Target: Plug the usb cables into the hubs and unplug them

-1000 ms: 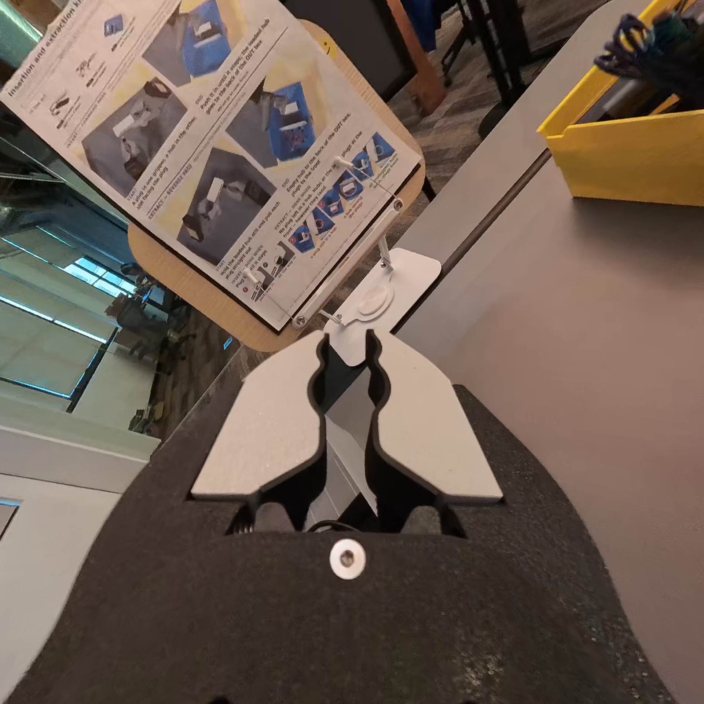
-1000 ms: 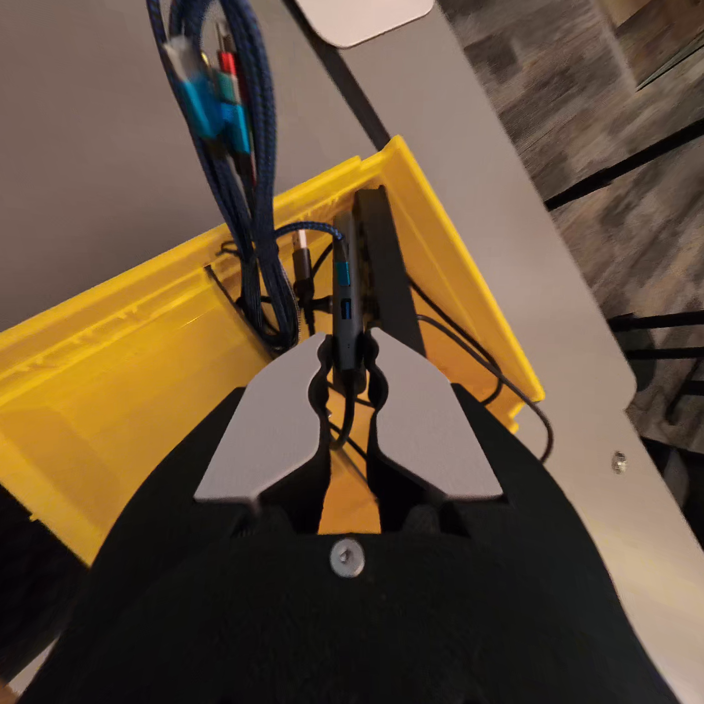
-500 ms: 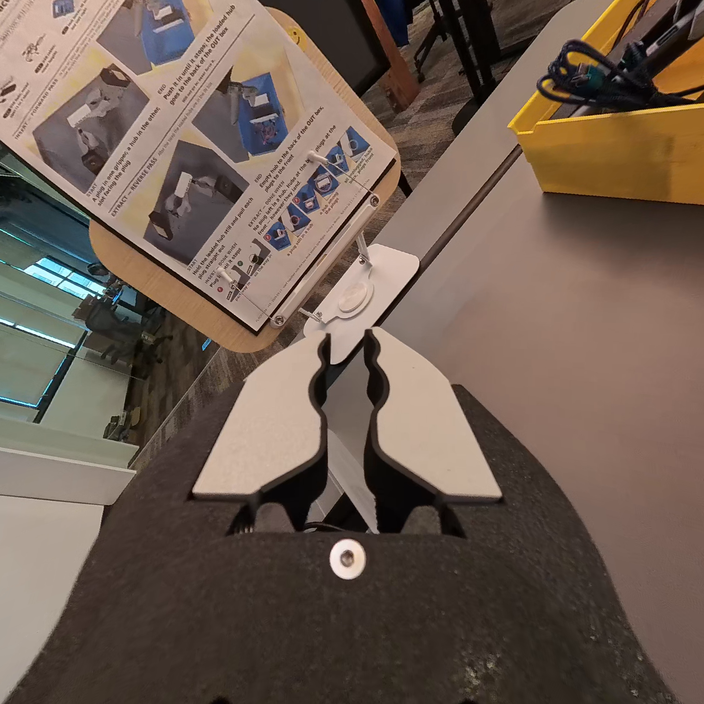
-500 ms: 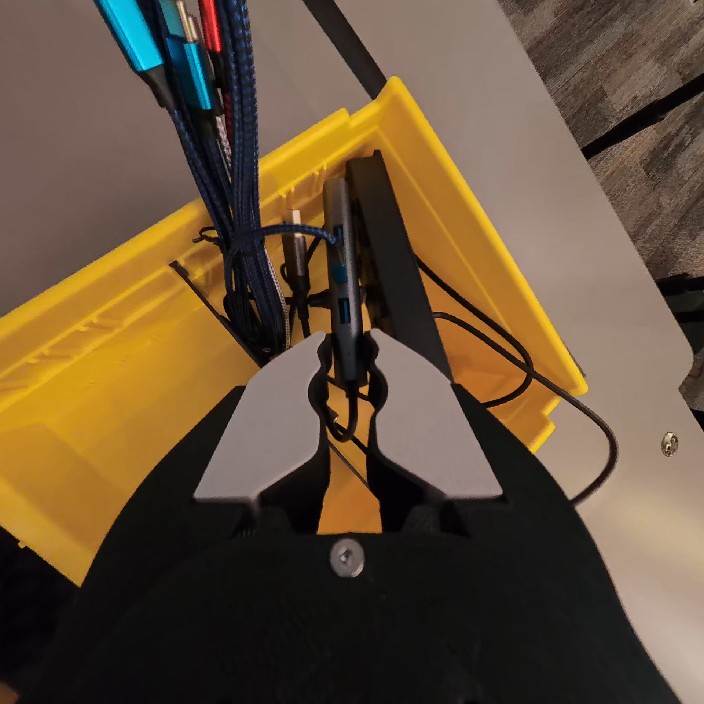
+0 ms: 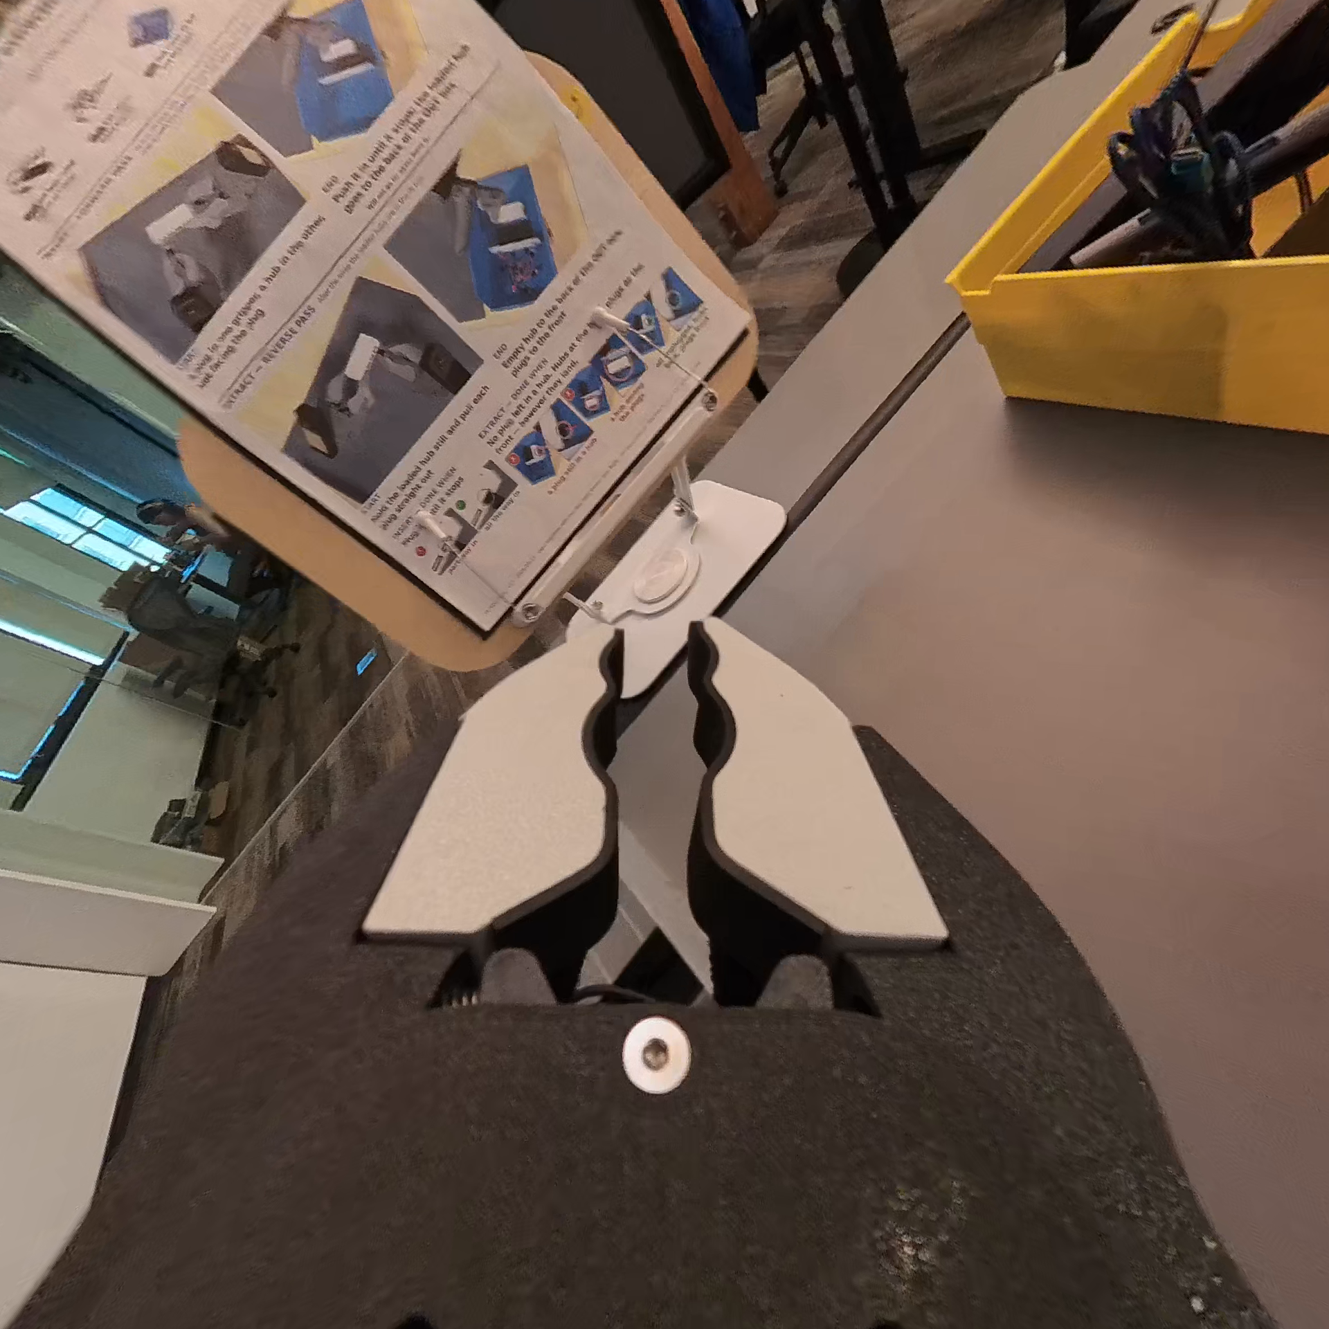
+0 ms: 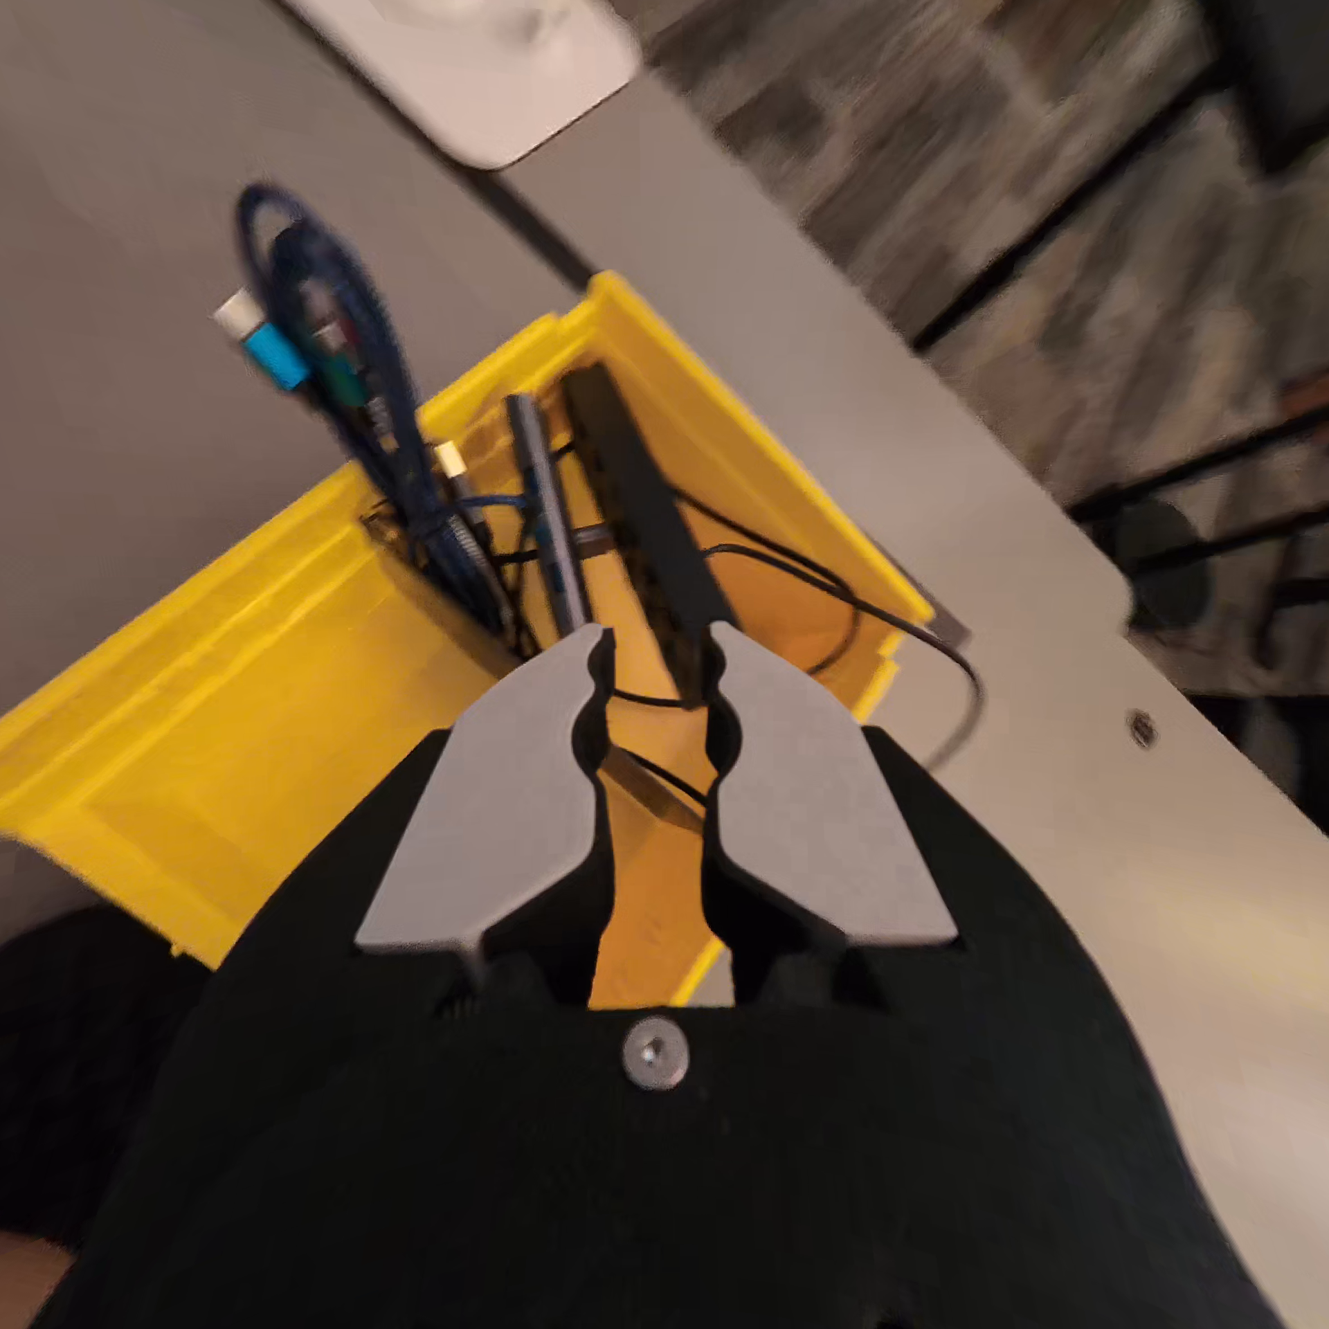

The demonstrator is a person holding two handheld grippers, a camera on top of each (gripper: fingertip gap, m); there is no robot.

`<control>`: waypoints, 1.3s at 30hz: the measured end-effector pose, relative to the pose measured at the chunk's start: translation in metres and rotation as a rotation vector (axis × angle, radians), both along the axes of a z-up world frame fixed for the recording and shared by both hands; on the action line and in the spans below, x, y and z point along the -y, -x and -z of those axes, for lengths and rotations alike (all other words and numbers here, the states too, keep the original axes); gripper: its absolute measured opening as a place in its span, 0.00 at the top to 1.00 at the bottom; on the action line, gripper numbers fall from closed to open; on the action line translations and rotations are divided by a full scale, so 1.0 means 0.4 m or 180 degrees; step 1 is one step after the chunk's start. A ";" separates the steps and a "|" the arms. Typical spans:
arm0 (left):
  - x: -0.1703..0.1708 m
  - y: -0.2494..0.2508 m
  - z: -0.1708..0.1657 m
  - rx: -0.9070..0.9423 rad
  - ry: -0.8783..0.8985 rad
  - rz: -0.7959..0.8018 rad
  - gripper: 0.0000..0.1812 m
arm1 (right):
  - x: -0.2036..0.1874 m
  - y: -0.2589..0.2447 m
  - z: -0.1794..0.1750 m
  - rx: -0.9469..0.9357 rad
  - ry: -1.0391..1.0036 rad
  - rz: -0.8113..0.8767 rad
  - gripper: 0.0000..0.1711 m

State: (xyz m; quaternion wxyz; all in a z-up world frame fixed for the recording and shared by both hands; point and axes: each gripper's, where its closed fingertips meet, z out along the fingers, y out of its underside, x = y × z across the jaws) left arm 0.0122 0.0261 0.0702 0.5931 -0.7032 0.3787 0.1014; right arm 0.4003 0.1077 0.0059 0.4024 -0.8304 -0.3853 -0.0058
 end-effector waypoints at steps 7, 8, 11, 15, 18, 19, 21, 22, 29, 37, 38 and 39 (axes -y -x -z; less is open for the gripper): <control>0.060 0.238 -0.040 0.0530 0.0616 -0.0536 0.82 | 0.066 -0.227 0.104 -0.0569 0.1028 0.1478 0.77; 0.066 0.286 -0.039 0.0688 0.0741 -0.0679 0.77 | 0.078 -0.238 0.135 -0.0631 0.1232 0.1521 0.77; 0.082 0.441 -0.013 0.1066 0.1026 -0.1219 0.70 | 0.091 -0.232 0.191 -0.0908 0.1657 0.1517 0.78; 0.122 0.597 0.097 0.1162 0.1678 -0.1827 0.69 | 0.093 -0.222 0.242 -0.0798 0.1972 0.1602 0.80; 0.138 0.674 0.153 0.1181 0.1951 -0.2189 0.72 | 0.099 -0.236 0.293 -0.0452 0.2191 0.1784 0.93; 0.136 0.693 0.161 0.1201 0.1954 -0.2264 0.71 | 0.101 -0.229 0.306 -0.0418 0.2265 0.1756 0.96; 0.142 0.724 0.180 0.1225 0.2013 -0.2437 0.69 | 0.103 -0.224 0.323 -0.0353 0.2363 0.1774 0.95; 0.150 0.732 0.193 0.1208 0.2103 -0.2482 0.69 | 0.103 -0.224 0.324 -0.0328 0.2386 0.1794 0.95; 0.163 0.770 0.258 0.1255 0.2430 -0.2595 0.69 | 0.117 -0.202 0.323 -0.0081 0.2494 0.1678 0.95; 0.142 0.743 0.315 0.1399 0.2752 -0.2321 0.72 | 0.124 -0.105 0.321 0.0103 0.2675 0.1380 0.95; 0.143 0.745 0.327 0.1350 0.2811 -0.2354 0.73 | 0.125 -0.089 0.321 0.0108 0.2726 0.1374 0.95; 0.146 0.744 0.341 0.1310 0.2904 -0.2374 0.74 | 0.125 -0.074 0.321 0.0145 0.2754 0.1371 0.95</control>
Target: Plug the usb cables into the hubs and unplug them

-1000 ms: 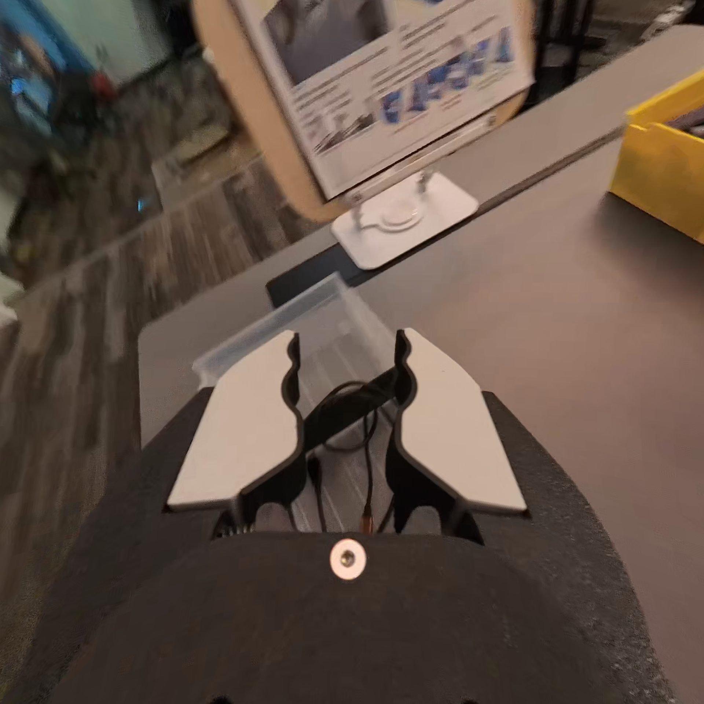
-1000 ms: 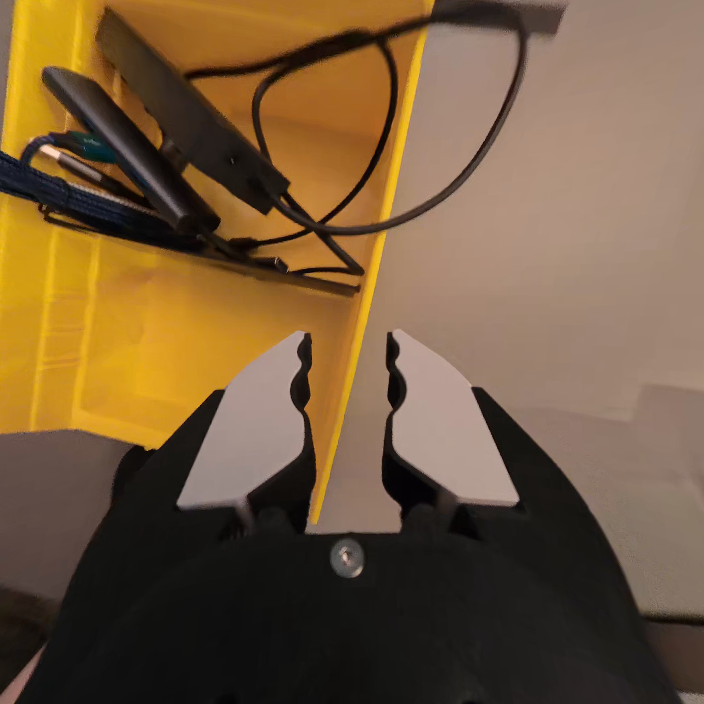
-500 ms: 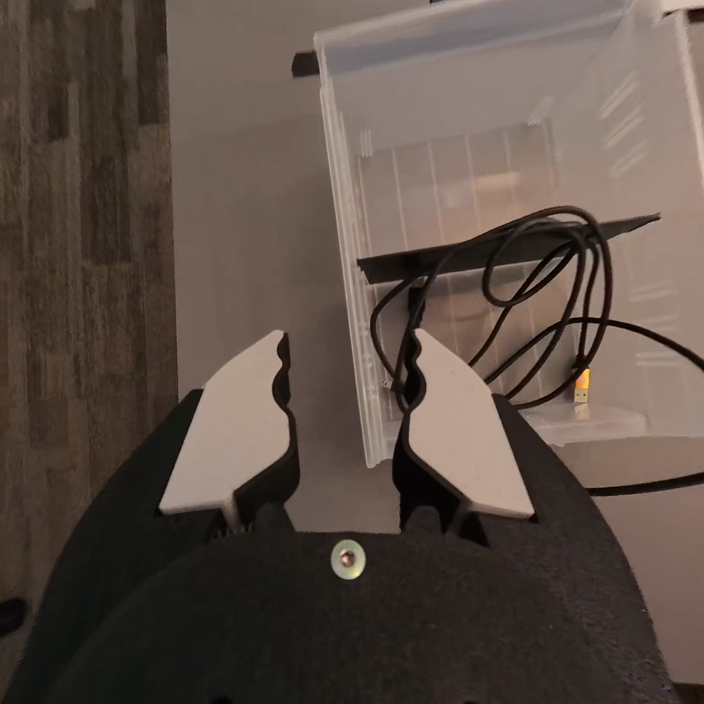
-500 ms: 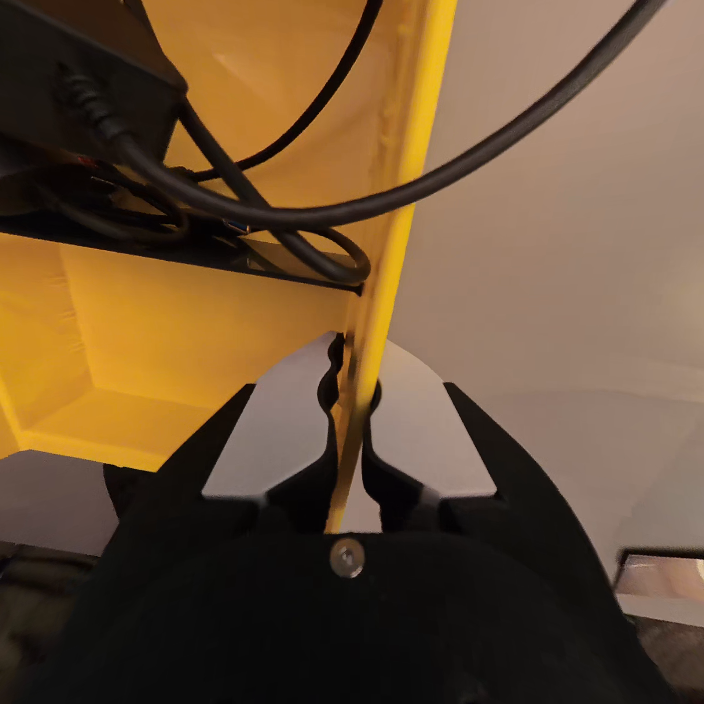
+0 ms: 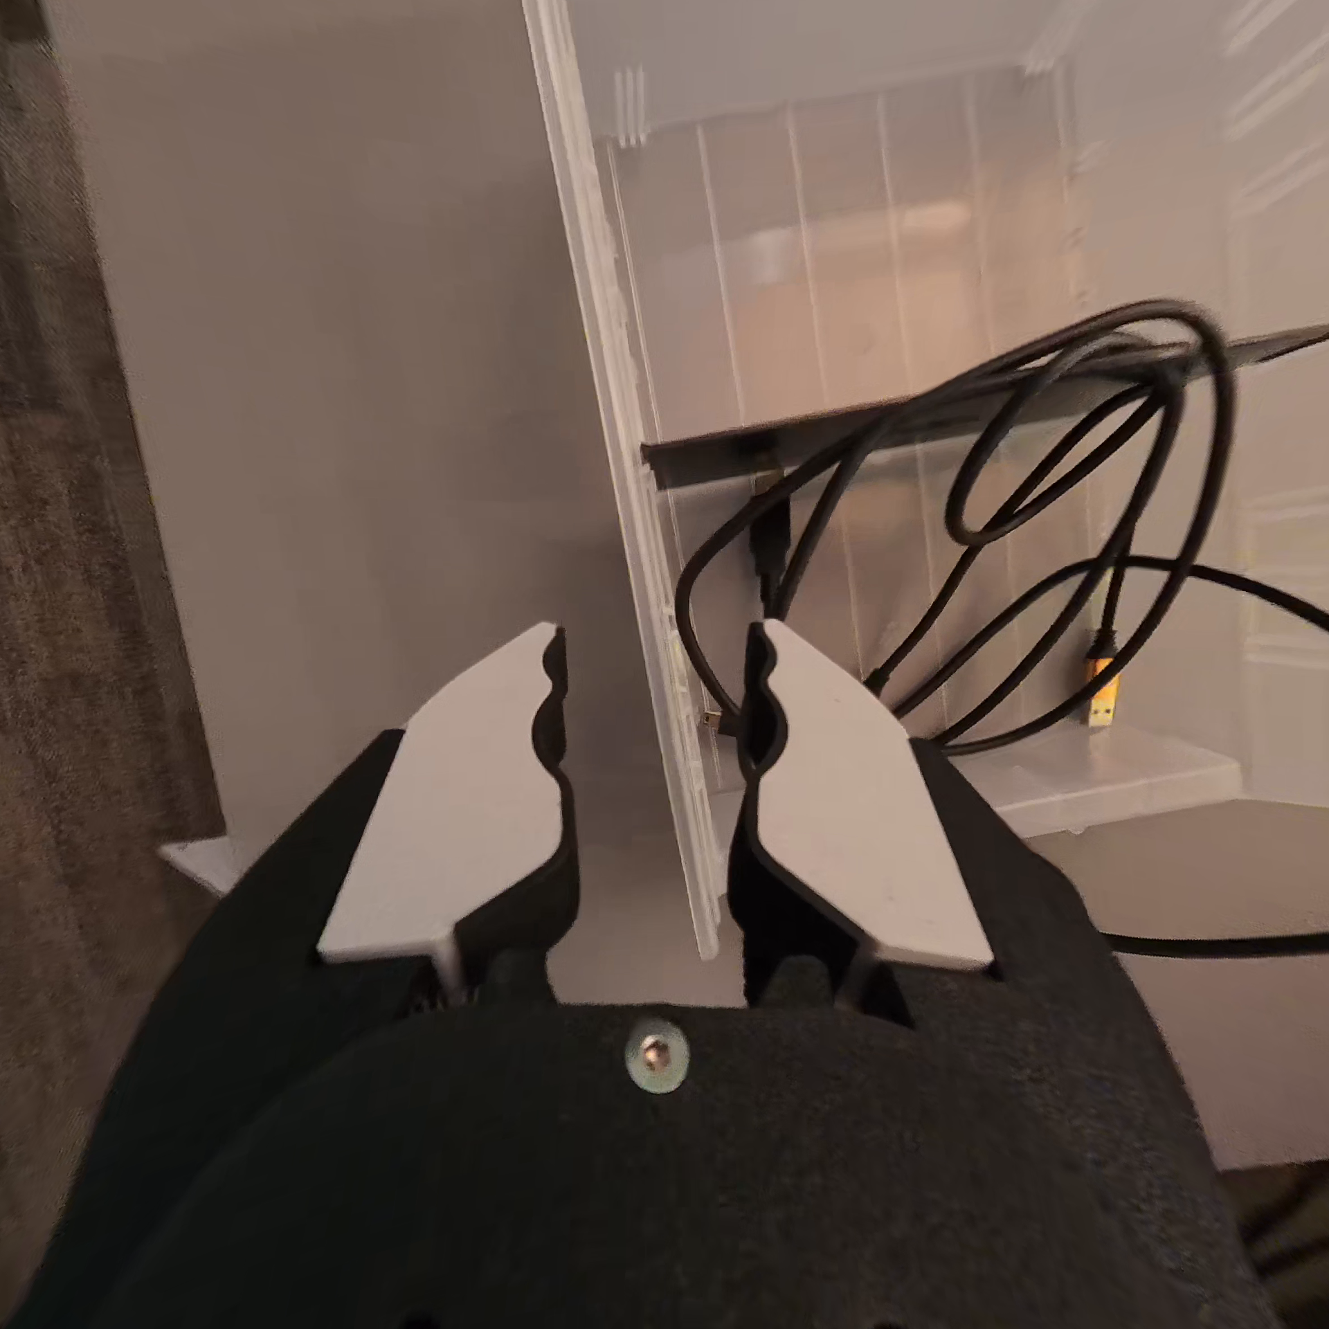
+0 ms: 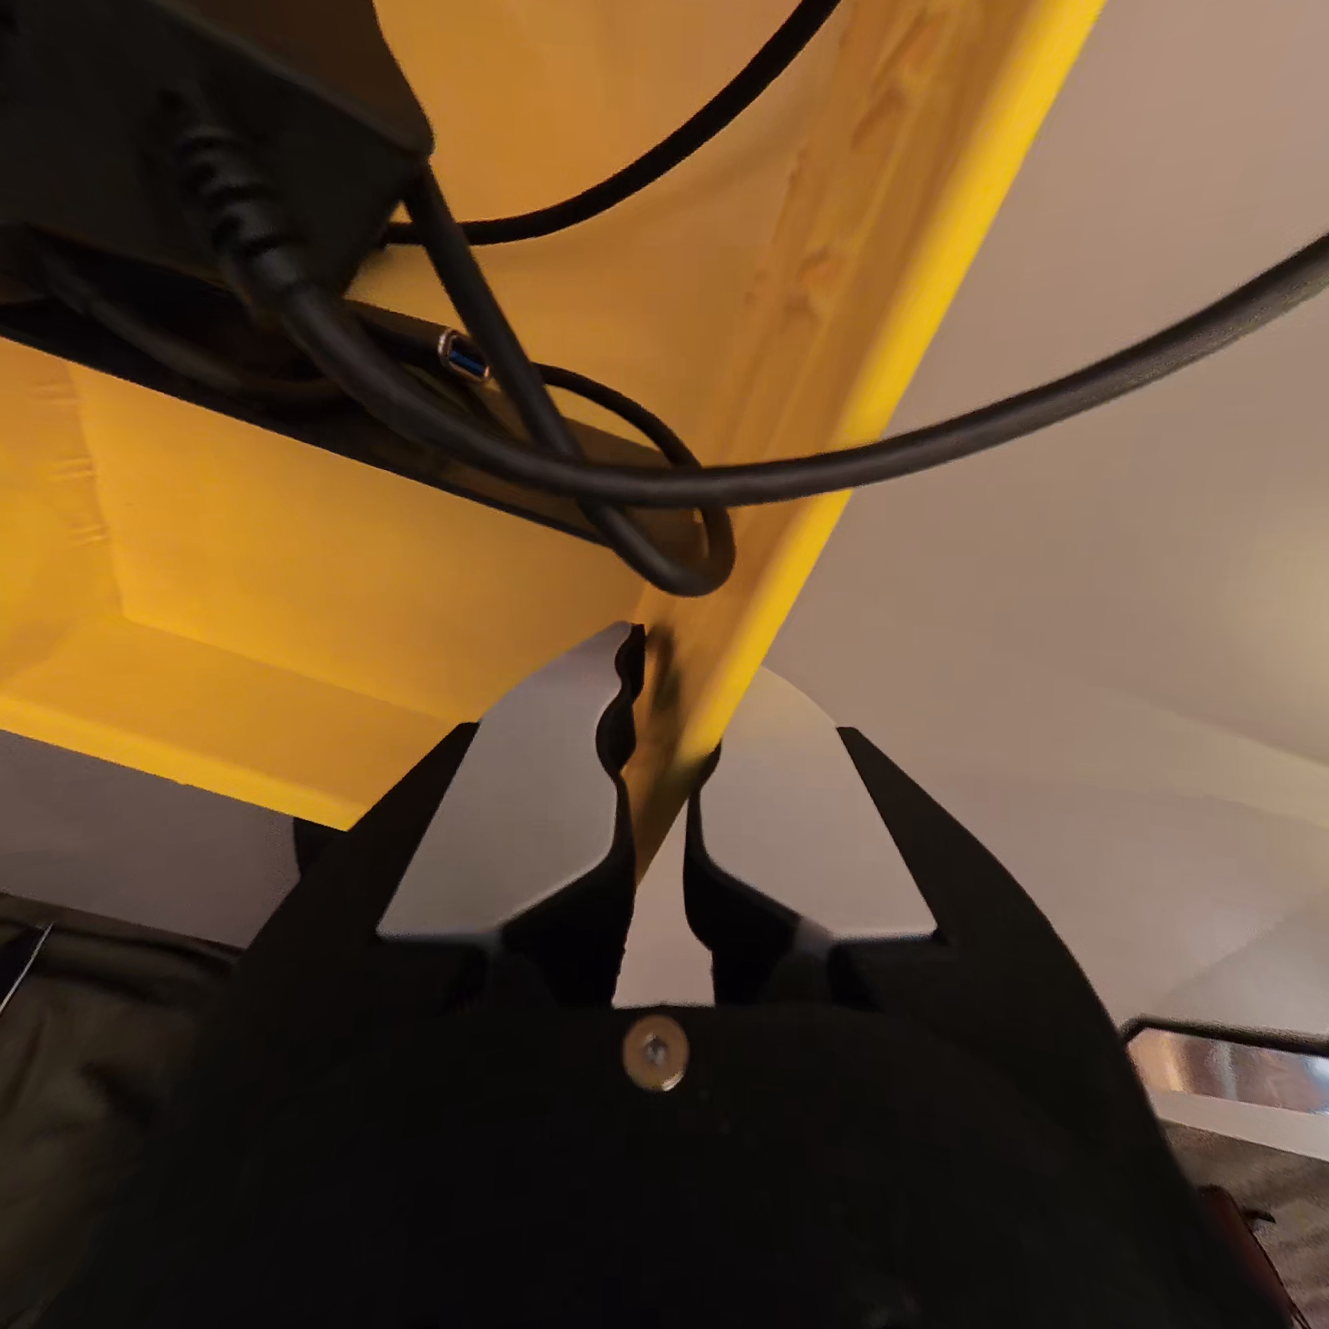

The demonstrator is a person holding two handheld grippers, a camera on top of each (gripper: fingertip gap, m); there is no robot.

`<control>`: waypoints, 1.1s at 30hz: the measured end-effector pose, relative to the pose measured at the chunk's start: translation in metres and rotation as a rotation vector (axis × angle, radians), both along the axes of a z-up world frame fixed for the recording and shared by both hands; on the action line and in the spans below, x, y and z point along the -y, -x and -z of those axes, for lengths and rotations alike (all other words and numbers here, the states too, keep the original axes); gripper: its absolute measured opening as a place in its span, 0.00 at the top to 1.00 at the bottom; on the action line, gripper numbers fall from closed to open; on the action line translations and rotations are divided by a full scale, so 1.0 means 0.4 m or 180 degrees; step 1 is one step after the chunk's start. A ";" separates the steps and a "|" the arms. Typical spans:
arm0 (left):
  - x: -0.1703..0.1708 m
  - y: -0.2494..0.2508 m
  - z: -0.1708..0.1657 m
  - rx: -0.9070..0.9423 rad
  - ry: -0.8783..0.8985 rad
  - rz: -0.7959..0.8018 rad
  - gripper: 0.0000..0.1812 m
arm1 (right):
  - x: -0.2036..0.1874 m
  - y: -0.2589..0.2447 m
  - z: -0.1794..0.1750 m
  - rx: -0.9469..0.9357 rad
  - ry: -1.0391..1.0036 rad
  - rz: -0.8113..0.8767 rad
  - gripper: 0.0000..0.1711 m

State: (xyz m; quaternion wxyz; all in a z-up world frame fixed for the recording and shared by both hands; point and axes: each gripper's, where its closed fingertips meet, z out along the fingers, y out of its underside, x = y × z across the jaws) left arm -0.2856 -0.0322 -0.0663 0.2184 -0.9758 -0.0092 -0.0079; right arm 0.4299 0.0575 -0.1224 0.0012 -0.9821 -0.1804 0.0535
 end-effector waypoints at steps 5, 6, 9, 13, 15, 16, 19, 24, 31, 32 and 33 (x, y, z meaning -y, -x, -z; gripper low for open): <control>0.006 -0.004 0.057 0.0135 0.0311 -0.0002 0.79 | -0.001 0.097 -0.002 0.0027 0.0126 -0.0092 0.95; 0.007 -0.002 0.064 0.0145 0.0351 -0.0005 0.80 | -0.002 0.119 -0.002 0.0025 0.0140 -0.0109 0.95; 0.016 -0.001 0.086 0.0168 0.0487 0.0018 0.83 | -0.006 0.188 -0.003 0.0036 0.0159 -0.0153 0.95; 0.018 -0.028 0.107 0.0310 0.0627 0.0120 0.92 | -0.011 0.281 -0.004 0.0072 0.0120 -0.0116 0.95; 0.016 -0.024 0.115 0.0206 0.0679 0.0150 0.93 | -0.015 0.322 -0.003 0.0156 0.0032 -0.0250 0.93; 0.017 -0.024 0.116 0.0161 0.0697 0.0171 0.93 | -0.018 0.341 -0.002 0.0211 -0.0023 -0.0320 0.91; 0.018 -0.034 0.116 0.0112 0.0740 0.0260 0.93 | -0.040 0.391 -0.001 0.0280 -0.0219 -0.0468 0.90; 0.015 -0.077 0.117 0.0004 0.0860 0.0468 0.92 | -0.043 0.436 -0.001 0.0116 -0.0266 -0.0584 0.91; -0.011 -0.175 0.121 -0.0150 0.0998 0.0786 0.90 | -0.018 0.438 0.007 -0.0045 0.0006 -0.0490 0.93; -0.011 -0.190 0.121 -0.0157 0.1021 0.0831 0.89 | -0.018 0.438 0.007 -0.0029 0.0002 -0.0499 0.93; -0.010 -0.203 0.121 -0.0167 0.1042 0.0867 0.89 | -0.017 0.438 0.006 -0.0026 0.0005 -0.0509 0.93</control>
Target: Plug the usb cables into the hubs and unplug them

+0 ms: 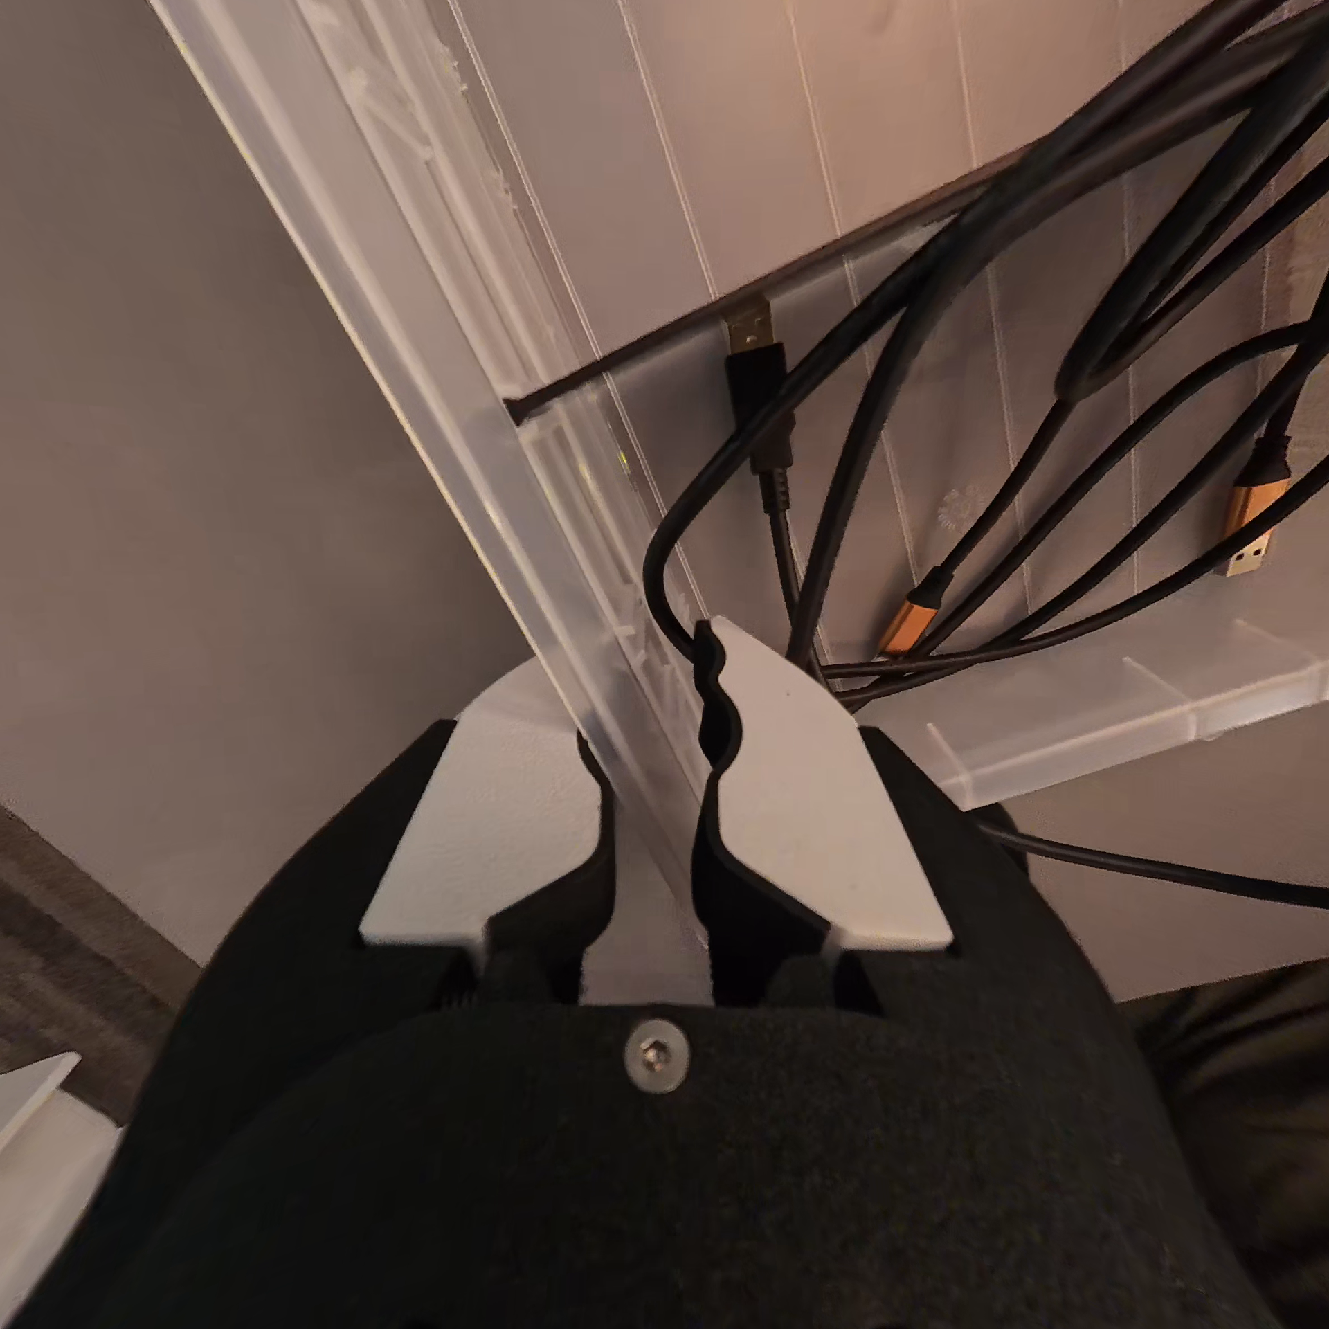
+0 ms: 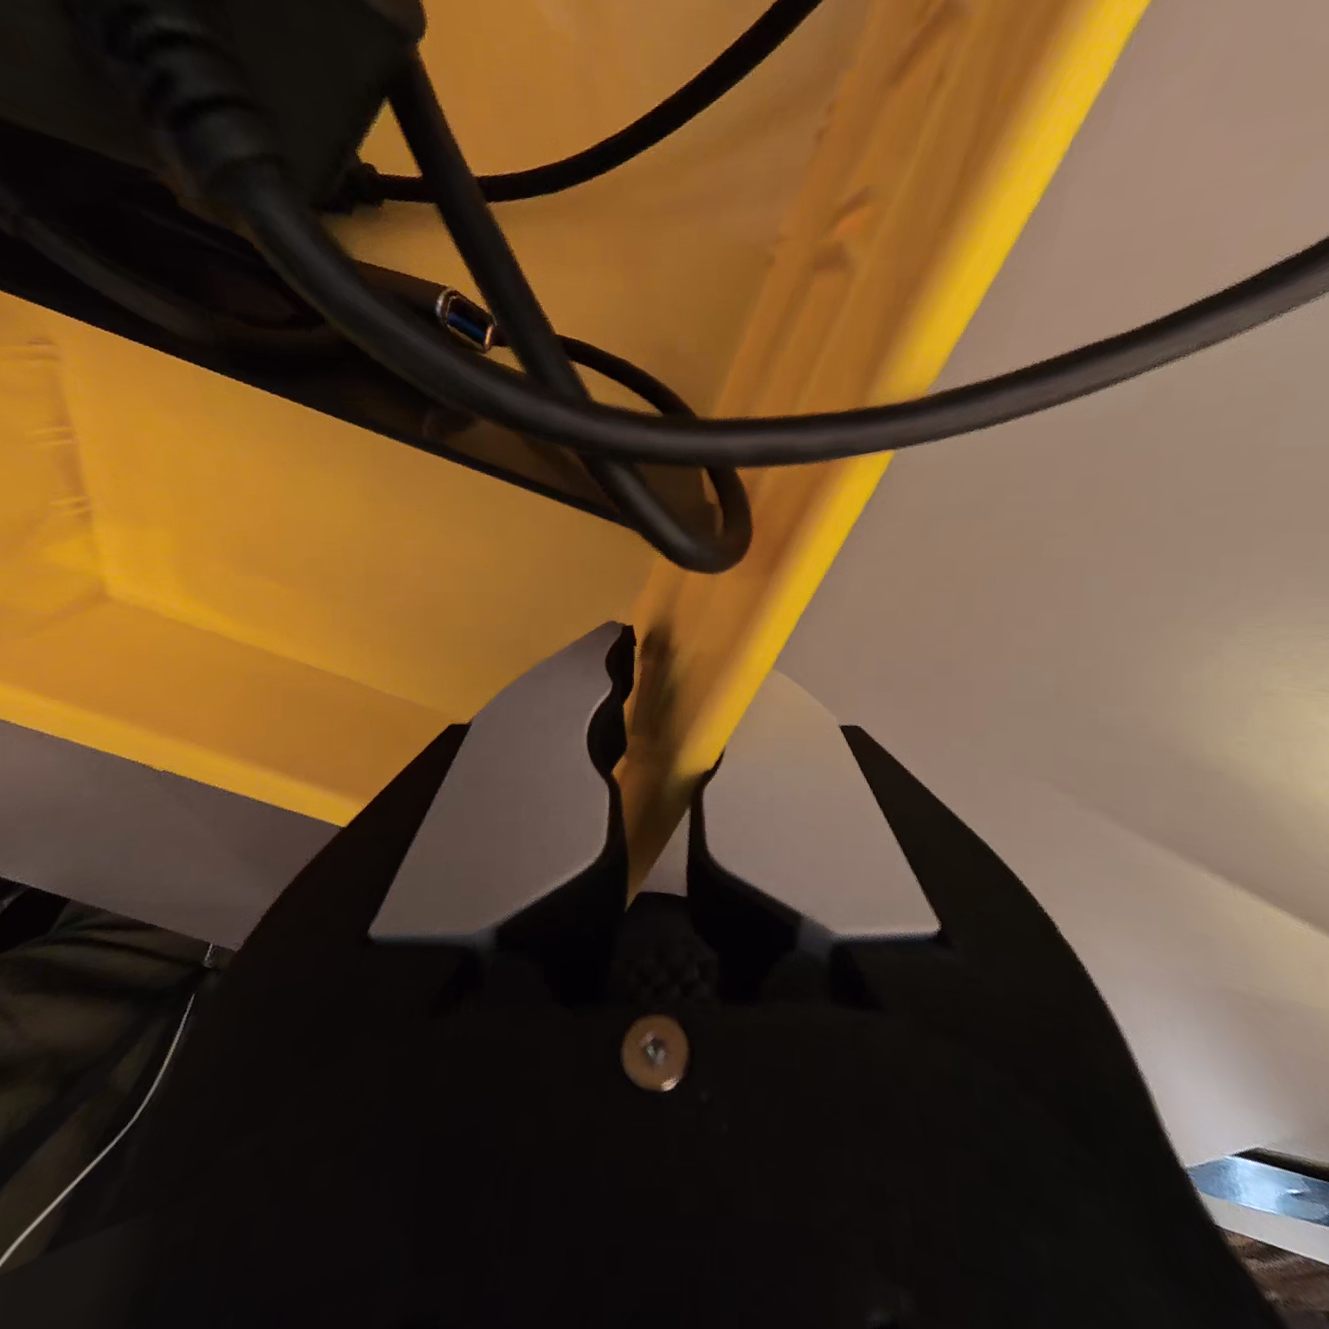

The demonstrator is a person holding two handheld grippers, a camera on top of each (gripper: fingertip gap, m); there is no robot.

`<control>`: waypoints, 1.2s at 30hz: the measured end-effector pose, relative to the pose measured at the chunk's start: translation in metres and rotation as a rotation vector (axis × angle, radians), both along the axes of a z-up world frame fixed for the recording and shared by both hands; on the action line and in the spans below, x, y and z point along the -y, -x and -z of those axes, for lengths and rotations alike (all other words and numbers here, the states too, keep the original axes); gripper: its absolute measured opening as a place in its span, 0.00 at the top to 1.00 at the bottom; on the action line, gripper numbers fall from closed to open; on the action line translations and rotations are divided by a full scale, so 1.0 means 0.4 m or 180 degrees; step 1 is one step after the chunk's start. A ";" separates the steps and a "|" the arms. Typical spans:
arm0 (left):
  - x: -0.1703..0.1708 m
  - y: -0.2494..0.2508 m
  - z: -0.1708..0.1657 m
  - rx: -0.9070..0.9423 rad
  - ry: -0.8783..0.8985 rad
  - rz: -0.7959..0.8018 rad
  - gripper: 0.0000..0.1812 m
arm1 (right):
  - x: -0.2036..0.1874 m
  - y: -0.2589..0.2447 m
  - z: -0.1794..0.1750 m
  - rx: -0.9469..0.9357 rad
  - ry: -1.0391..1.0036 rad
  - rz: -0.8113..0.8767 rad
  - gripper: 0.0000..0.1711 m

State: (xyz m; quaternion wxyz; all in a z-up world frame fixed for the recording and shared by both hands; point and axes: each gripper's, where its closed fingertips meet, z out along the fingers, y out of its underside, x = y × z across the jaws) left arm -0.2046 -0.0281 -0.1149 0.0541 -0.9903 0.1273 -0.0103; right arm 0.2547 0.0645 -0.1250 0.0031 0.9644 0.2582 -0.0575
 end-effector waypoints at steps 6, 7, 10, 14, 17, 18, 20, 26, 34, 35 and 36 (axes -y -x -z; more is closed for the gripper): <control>0.009 -0.024 -0.001 0.0003 0.0083 0.0018 0.88 | -0.009 -0.001 -0.040 -0.0113 -0.0176 -0.0050 0.90; 0.012 -0.026 -0.002 0.0050 0.0088 0.0024 0.88 | -0.011 -0.007 -0.054 -0.0116 -0.0256 -0.0021 0.90; 0.025 -0.030 -0.019 0.0193 0.0061 0.0027 0.88 | -0.011 -0.028 -0.117 -0.0106 -0.0580 0.0065 0.88; 0.023 -0.029 -0.070 0.0362 -0.0240 0.0057 0.88 | 0.013 -0.017 -0.236 -0.0185 -0.1231 0.0136 0.89; 0.025 -0.019 -0.110 0.0450 -0.0485 0.0077 0.88 | 0.060 0.093 -0.310 -0.0579 -0.1591 -0.0054 0.89; 0.025 -0.015 -0.124 0.0487 -0.0576 0.0060 0.88 | 0.084 0.144 -0.324 -0.0689 -0.1671 -0.0211 0.89; 0.028 -0.008 -0.150 0.0532 -0.0727 0.0037 0.88 | 0.141 0.267 -0.338 -0.0981 -0.1734 -0.0594 0.89; 0.000 -0.019 -0.215 0.0487 -0.1180 0.0109 0.89 | 0.231 0.548 -0.241 -0.1015 -0.1511 -0.1035 0.85; 0.019 -0.060 -0.243 0.0501 -0.1251 0.0367 0.90 | 0.125 0.628 -0.150 -0.0218 -0.1450 -0.0520 0.78; 0.020 -0.061 -0.249 0.0523 -0.1285 0.0383 0.90 | 0.119 0.624 -0.138 -0.0120 -0.1348 -0.0443 0.78; 0.021 -0.063 -0.255 0.0556 -0.1321 0.0389 0.90 | 0.114 0.622 -0.123 -0.0041 -0.1231 -0.0389 0.78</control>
